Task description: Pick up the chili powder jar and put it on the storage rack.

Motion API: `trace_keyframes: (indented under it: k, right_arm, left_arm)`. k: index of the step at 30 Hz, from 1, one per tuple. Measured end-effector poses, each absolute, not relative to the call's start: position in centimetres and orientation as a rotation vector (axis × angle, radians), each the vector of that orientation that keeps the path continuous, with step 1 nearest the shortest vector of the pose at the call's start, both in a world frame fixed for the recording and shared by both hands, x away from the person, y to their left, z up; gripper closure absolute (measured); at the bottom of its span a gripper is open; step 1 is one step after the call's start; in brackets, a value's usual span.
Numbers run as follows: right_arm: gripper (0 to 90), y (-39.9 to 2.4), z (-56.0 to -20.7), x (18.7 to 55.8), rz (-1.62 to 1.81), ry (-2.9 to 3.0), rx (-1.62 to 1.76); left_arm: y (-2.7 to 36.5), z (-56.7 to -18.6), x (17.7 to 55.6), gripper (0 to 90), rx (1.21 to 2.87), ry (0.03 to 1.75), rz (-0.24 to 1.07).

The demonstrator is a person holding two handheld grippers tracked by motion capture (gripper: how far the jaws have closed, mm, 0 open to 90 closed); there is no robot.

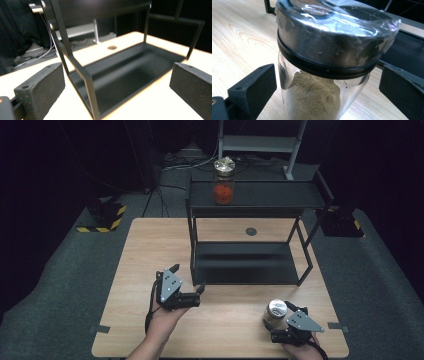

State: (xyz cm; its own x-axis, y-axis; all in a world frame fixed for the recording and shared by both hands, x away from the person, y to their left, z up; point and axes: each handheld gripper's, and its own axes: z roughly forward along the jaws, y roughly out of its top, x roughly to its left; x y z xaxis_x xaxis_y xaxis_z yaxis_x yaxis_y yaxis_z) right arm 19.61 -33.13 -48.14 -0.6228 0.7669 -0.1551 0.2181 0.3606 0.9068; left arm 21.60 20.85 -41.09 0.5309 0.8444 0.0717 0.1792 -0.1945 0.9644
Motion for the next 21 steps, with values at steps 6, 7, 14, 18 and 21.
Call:
trace_keyframes:
  k: [6, 7, 14, 18, 21]
  right_arm:
    - [0.2, -33.1, -48.1, 19.6, 1.238, 2.052, 0.848]
    - [0.2, -33.1, -48.1, 19.6, 1.238, 2.052, 0.847]
    - [0.2, -33.0, -48.1, 19.5, 1.236, 2.049, 0.851]
    - [0.2, -33.0, -48.2, 19.5, 1.240, 2.044, 0.859]
    - [0.2, -33.0, -48.2, 19.5, 1.240, 2.043, 0.861]
  left_arm:
    - [21.1, -43.5, 21.2, 0.3, 1.752, 0.892, 0.745]
    - [21.2, -43.9, 21.1, 0.3, 1.761, 0.896, 0.741]
    - [22.0, -45.8, 21.1, 0.3, 1.857, 0.917, 0.722]
    - [22.4, -46.6, 21.3, 0.3, 1.908, 0.936, 0.706]
    - [22.3, -47.1, 21.3, 0.3, 1.958, 0.935, 0.720]
